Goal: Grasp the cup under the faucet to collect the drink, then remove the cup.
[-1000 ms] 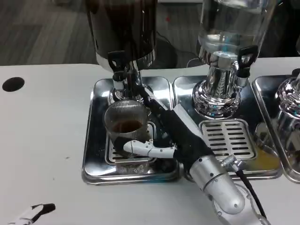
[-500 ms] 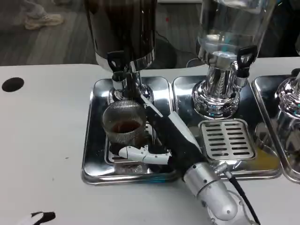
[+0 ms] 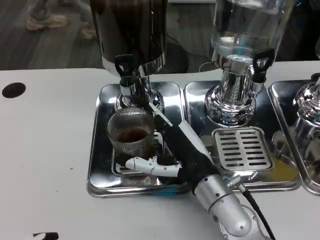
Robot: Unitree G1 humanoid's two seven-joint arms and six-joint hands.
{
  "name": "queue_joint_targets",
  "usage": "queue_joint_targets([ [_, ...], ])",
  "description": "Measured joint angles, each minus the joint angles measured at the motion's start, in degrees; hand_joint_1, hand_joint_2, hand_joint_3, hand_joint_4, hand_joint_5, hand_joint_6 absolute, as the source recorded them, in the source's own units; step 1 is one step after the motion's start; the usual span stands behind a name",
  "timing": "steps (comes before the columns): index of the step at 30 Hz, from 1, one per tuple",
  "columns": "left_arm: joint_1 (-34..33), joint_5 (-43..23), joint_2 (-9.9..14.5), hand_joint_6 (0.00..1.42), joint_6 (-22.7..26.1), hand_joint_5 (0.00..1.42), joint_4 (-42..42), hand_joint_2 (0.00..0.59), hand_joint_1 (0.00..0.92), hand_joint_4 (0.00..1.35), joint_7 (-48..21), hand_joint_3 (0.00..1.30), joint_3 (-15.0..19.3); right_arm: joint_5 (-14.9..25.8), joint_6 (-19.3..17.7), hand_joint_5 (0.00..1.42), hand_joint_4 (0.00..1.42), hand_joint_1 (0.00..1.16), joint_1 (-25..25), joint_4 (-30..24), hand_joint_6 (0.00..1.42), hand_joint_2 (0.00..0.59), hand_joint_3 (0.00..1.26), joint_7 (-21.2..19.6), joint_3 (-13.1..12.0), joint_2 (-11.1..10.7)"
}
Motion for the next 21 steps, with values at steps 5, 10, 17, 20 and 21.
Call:
queue_joint_targets([
  [5, 0.00, 0.28, 0.00, 0.75, 0.00, 0.39, 0.02, 0.065, 0.000, 0.22, -0.01, 0.30, -0.58, 0.01, -0.12, 0.01, 0.00, 0.72, 0.00, 0.31, 0.00, 0.089, 0.02, 0.00, -0.27, -0.08],
  [10, 0.00, 1.67, -0.06, 0.75, 0.00, 0.39, 0.00, 0.065, 0.000, 0.22, -0.02, 0.30, -0.91, 0.14, -0.48, 0.01, 0.00, 0.72, -0.01, 0.40, 0.00, 0.089, 0.02, 0.00, -0.94, -0.18],
  [17, 0.00, 2.20, -0.31, 0.75, 0.05, 0.39, -0.46, 0.065, 0.000, 0.22, -0.16, 0.30, -1.11, 0.26, -0.84, 0.02, 0.00, 0.72, -0.28, 0.98, 0.01, 0.089, 0.03, 0.02, -2.17, -0.23],
  [20, 0.00, 2.21, -0.44, 0.75, 0.11, 0.40, -0.68, 0.064, 0.000, 0.22, -0.27, 0.30, -1.23, 0.30, -0.95, 0.02, 0.00, 0.72, -0.53, 1.38, 0.01, 0.089, 0.03, 0.04, -2.38, -0.24],
  [21, 0.00, 2.22, -0.54, 0.75, 0.18, 0.40, -0.71, 0.064, 0.000, 0.22, -0.38, 0.30, -1.24, 0.31, -1.02, 0.02, 0.00, 0.72, -0.66, 1.77, 0.01, 0.089, 0.03, 0.06, -2.47, -0.24],
])
